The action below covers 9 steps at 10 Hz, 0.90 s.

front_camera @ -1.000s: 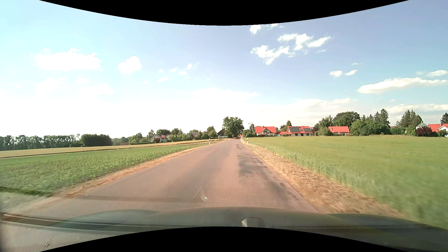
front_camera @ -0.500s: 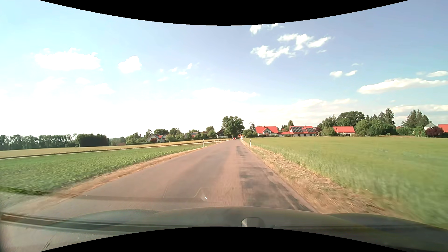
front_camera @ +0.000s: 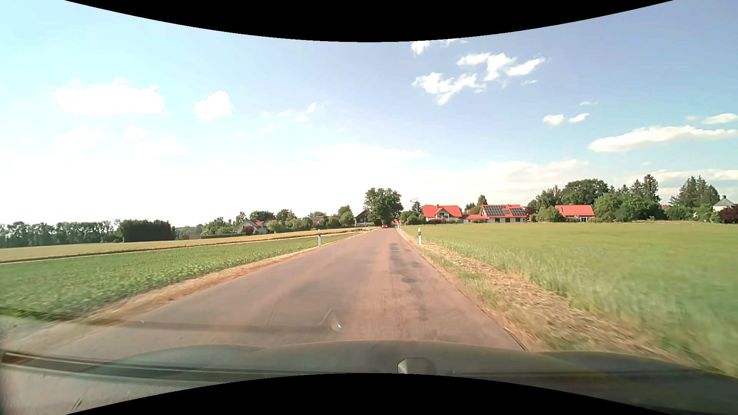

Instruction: Follow the waypoints while adhering to traffic rules and regulations

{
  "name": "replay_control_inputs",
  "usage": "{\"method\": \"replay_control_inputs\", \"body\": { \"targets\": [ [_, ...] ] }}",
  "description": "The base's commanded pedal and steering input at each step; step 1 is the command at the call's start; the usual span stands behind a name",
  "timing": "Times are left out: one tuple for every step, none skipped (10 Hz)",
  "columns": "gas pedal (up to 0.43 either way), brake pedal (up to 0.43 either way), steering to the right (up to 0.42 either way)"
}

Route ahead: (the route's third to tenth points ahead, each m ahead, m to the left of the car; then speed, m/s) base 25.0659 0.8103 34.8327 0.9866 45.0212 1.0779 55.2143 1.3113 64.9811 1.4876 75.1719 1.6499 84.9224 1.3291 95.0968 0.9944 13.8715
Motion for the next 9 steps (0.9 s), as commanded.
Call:
{"method": "replay_control_inputs", "body": {
  "targets": [
    [0.039, 0.006, -0.001],
    [0.039, 0.006, -0.002],
    [0.039, 0.006, 0.001],
    [0.039, 0.006, 0.000],
    [0.039, 0.006, 0.000],
    [0.039, 0.006, -0.001],
    [0.039, 0.006, -0.003],
    [0.039, 0.006, 0.000],
    [0.039, 0.006, 0.002]
  ]
}}
